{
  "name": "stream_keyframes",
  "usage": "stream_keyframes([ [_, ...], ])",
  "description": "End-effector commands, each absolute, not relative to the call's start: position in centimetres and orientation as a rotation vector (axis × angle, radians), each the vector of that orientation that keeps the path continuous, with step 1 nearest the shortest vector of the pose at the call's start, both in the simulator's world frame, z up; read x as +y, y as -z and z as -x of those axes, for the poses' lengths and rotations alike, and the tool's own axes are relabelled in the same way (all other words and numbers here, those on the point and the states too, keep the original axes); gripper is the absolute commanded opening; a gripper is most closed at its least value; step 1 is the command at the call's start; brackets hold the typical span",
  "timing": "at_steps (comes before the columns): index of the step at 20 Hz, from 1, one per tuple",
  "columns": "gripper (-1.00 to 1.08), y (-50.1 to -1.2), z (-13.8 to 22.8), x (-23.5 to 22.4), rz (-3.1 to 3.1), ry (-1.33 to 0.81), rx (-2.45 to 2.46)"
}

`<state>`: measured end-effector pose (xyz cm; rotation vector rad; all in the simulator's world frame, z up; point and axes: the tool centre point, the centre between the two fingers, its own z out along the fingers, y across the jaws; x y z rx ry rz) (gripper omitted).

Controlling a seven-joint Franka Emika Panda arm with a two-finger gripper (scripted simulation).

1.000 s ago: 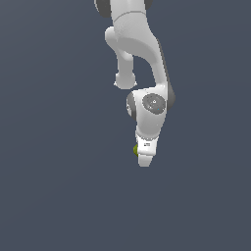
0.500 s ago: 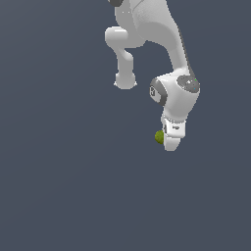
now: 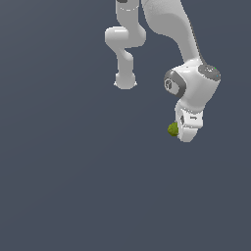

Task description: Pick up the object and move it to a goal position.

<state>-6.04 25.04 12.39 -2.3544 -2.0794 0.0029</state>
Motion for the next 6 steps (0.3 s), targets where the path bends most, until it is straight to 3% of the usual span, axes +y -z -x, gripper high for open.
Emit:
stream_keyframes([
  [1,-1.0,-12.65,6.19,25.58,2.357,-0.001,-2.077],
  [6,-1.0,-12.6,5.95,25.42,2.357,0.0,-2.077],
])
